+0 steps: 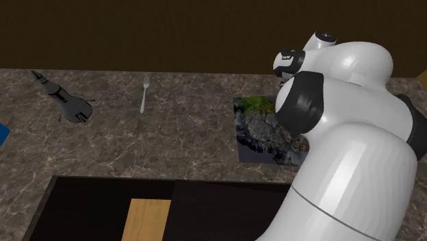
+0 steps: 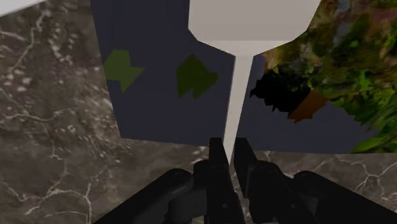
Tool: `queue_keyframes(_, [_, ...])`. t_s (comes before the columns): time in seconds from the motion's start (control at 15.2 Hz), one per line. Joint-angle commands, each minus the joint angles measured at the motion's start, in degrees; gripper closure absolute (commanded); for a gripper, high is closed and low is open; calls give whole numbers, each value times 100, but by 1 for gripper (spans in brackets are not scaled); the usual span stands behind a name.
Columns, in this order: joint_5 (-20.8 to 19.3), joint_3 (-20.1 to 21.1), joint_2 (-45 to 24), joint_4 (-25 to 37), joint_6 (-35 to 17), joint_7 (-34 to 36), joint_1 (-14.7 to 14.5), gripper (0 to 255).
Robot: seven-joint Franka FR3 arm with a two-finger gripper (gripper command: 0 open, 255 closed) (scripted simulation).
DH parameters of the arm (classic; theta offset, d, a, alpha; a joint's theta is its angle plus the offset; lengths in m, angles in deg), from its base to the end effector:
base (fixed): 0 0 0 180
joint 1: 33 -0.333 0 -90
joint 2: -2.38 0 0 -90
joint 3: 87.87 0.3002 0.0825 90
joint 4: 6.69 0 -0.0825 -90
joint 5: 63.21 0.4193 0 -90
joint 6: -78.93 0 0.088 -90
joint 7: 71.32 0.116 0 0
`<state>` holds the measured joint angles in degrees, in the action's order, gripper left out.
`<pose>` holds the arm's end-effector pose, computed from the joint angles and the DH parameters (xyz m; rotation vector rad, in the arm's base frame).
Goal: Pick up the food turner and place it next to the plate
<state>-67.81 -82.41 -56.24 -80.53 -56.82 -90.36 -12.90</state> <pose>0.7307 -0.2075 0.0882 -3.1339 -0.1327 -0.1034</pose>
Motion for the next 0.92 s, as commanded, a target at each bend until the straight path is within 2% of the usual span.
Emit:
queue_keyframes(0.0, [-3,-7,-138,81,-59,-11,2,255])
queue_keyframes(0.2, [-10,-17,-336,197,-142,-12,-8,255])
queue_keyframes(0.73, [-11,-17,-351,209,-144,-12,-9,255])
queue_keyframes(0.79, [-13,-18,-371,202,-172,8,-28,0])
queue_keyframes(0.86, [-12,-18,-410,283,-130,6,-32,0])
